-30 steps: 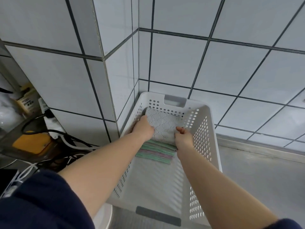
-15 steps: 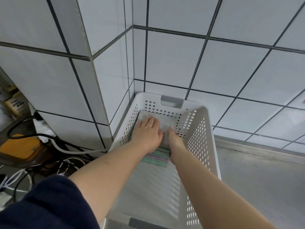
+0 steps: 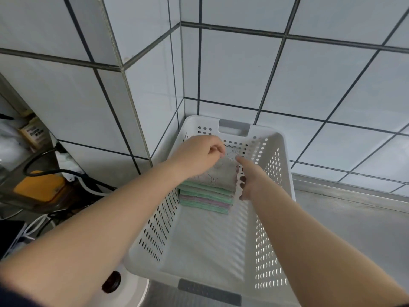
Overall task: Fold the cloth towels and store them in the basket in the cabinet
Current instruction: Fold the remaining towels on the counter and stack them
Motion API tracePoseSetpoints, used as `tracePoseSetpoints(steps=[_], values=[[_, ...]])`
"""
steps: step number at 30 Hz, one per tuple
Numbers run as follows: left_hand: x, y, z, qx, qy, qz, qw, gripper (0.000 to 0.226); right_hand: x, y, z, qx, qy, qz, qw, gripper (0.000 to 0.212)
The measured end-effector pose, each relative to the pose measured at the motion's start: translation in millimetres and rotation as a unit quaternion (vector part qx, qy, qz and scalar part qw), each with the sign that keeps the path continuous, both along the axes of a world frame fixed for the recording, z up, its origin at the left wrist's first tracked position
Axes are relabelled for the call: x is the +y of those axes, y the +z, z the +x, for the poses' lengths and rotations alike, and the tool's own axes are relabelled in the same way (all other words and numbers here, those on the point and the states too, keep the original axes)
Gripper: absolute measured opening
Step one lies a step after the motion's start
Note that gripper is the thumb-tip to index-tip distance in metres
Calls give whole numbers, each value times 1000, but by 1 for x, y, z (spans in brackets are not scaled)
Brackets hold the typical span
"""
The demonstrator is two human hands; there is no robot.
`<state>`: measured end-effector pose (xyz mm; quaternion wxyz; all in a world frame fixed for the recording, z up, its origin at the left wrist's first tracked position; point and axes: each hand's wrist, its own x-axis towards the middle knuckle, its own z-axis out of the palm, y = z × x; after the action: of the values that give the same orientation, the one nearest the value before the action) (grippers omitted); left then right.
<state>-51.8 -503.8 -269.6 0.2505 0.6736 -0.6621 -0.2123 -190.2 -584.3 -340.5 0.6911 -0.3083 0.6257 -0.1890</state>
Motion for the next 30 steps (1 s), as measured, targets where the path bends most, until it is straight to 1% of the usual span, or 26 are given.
tracePoseSetpoints(steps=[1, 2, 3, 4, 5, 6, 7, 8, 9, 10, 11, 14, 16, 19, 21, 23, 28, 29, 30], values=[[6, 5, -1, -20, -47, 42, 998, 22, -2, 9, -5, 12, 3, 0, 1000, 68], [11, 5, -4, -58, -101, 106, 987, 24, -5, 10, -7, 19, -1, 0, 1000, 75], [14, 0, -9, -105, -148, 184, 966, 26, -6, 12, -9, 19, 1, 7, 1000, 78], [15, -9, -14, -153, -179, 261, 936, 28, -5, 9, -8, 15, 3, 22, 1000, 78], [16, -21, -18, -198, -188, 329, 904, 29, -1, 6, -4, 8, 8, 42, 999, 77], [15, -29, -21, -238, -181, 377, 877, 28, 1, 3, -1, -8, 16, 59, 998, 75], [15, -35, -23, -269, -168, 403, 859, 27, 4, -3, 2, -31, 19, 75, 996, 71], [13, -39, -24, -287, -156, 408, 852, 28, 4, -9, 3, -55, 16, 87, 995, 66], [12, -40, -23, -298, -149, 401, 853, 28, 7, -10, 5, -62, 16, 85, 994, 56], [10, -41, -23, -302, -144, 387, 859, 27, 7, -10, 6, -67, 12, 72, 995, 45], [9, -42, -22, -298, -141, 373, 867, 29, 8, -10, 8, -71, 13, 57, 996, 39], [7, -49, -19, -262, -111, 343, 895, 34, 11, -8, 12, -90, 20, 18, 996, 34], [6, -54, -18, -253, -100, 331, 904, 33, 11, -7, 14, -96, 27, -1, 995, 29], [7, -58, -20, -262, -107, 347, 894, 30, 16, -11, 16, -51, 34, -18, 998, 32], [9, -61, -21, -271, -112, 355, 888, 36, 19, -19, 18, -9, 45, -34, 998, 42], [10, -63, -23, -273, -112, 353, 888, 41, 22, -24, 19, 20, 57, -52, 997, 47], [15, -60, -21, -269, -110, 348, 891, 40, 24, -14, 18, 24, 48, -74, 996, 44], [17, -56, -22, -277, -115, 342, 890, 38, 26, -10, 17, 22, 47, -81, 995, 45], [20, -51, -23, -285, -120, 325, 894, 35, 26, -8, 16, 38, 49, -98, 993, 50]])
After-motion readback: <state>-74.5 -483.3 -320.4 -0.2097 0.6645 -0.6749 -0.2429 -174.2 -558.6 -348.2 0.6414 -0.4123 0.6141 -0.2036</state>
